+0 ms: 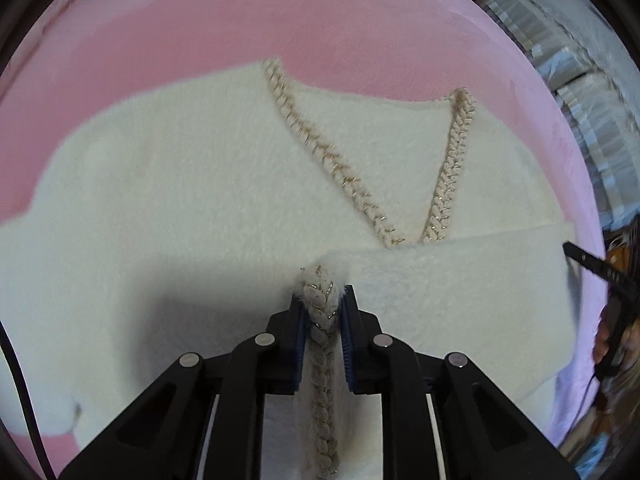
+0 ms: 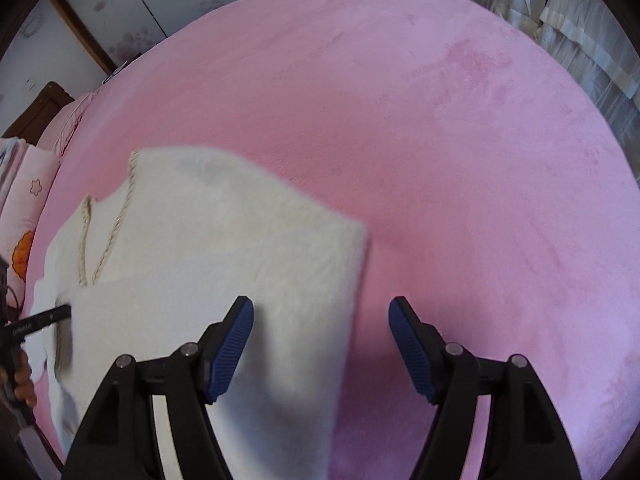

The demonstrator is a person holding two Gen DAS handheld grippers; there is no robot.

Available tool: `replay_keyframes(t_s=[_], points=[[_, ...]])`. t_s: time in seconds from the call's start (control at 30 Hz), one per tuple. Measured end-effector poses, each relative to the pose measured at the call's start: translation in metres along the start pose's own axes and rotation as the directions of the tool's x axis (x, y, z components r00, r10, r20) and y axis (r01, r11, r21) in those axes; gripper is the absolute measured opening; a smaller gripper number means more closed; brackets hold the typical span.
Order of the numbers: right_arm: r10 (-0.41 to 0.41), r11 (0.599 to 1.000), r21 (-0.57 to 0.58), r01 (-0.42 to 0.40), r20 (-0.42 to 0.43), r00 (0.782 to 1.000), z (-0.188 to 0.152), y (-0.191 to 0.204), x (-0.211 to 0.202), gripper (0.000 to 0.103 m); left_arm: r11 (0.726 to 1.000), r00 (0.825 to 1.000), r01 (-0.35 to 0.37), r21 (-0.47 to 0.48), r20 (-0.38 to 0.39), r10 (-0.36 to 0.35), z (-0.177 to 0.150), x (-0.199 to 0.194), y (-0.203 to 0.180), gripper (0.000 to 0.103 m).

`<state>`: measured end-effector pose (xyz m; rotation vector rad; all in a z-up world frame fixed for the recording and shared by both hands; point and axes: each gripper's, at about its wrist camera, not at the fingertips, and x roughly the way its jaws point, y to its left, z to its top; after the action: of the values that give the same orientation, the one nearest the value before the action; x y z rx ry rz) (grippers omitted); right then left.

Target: Fold large clothes

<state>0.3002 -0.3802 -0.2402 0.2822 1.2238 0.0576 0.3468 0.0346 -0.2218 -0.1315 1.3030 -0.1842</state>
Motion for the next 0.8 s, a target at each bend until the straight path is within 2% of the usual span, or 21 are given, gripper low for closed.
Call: replay_keyframes(t_s=[0.03,0.07,0.13,0.17,0.23,0.33,0.4,0.47,0.53,0.6,0.67,0.73,0.8], points=[[0.041,0.999,0.0,-0.041,-0.021,0.999,0.002,-0.001,0.006,0.04,1.0,0.999,-0.018,0.023,0.029,0.017,0.002,-0.007,-0.007,0.012],[0.044,0.999,-0.008,-0.045,-0.031,0.999,0.003,0.001,0.008,0.019,0.999,0.998,-0.023,0.037,0.063,0.02,0.005,-0.014,-0.011,0.012],[0.004,0.999,-0.047,-0.004,0.01,1.0,0.004,0.006,0.001,0.014,0.999,0.992,-0.027,0.047,0.125,0.021,0.01,-0.026,-0.015,0.012],[-0.002,0.999,-0.052,0.004,0.039,0.999,0.003,0.008,-0.004,0.014,0.998,0.987,-0.037,0.05,0.157,0.028,0.015,-0.029,-0.017,0.012],[-0.012,0.999,-0.046,0.016,0.078,0.997,-0.001,0.007,-0.007,0.014,0.997,0.985,-0.066,0.05,0.163,0.057,0.019,-0.021,-0.019,0.012],[-0.049,0.998,-0.033,0.052,0.076,0.996,-0.008,0.003,0.005,0.016,0.994,0.992,-0.109,0.028,0.071,0.107,0.015,0.012,-0.007,0.013],[-0.09,0.994,-0.049,0.094,0.072,0.993,-0.007,0.005,0.007,0.028,0.993,0.992,-0.114,0.014,0.059,0.113,0.014,0.019,-0.003,0.017],[-0.173,0.98,-0.087,0.179,0.078,0.982,-0.005,0.017,-0.003,0.038,0.992,0.991,-0.127,-0.015,0.043,0.127,0.019,0.013,-0.001,0.023],[-0.22,0.958,-0.156,0.24,0.132,0.966,-0.008,0.035,-0.02,0.038,0.987,0.987,-0.158,-0.024,0.027,0.159,0.021,0.003,-0.005,0.024],[-0.199,0.946,-0.218,0.24,0.196,0.96,-0.017,0.054,-0.043,0.038,0.986,0.983,-0.167,-0.014,0.068,0.168,0.017,-0.02,-0.013,0.024],[-0.167,0.934,-0.272,0.234,0.249,0.954,-0.031,0.075,-0.063,0.038,0.979,0.972,-0.199,0.035,0.132,0.193,0.01,-0.043,-0.032,0.027],[-0.119,0.932,-0.3,0.206,0.283,0.952,-0.043,0.093,-0.075,0.038,0.981,0.973,-0.18,0.073,0.162,0.166,0.0,-0.058,-0.049,0.031],[-0.067,0.935,-0.317,0.161,0.288,0.955,-0.058,0.112,-0.078,0.044,0.988,0.979,-0.137,0.069,0.164,0.124,-0.008,-0.064,-0.064,0.035]])
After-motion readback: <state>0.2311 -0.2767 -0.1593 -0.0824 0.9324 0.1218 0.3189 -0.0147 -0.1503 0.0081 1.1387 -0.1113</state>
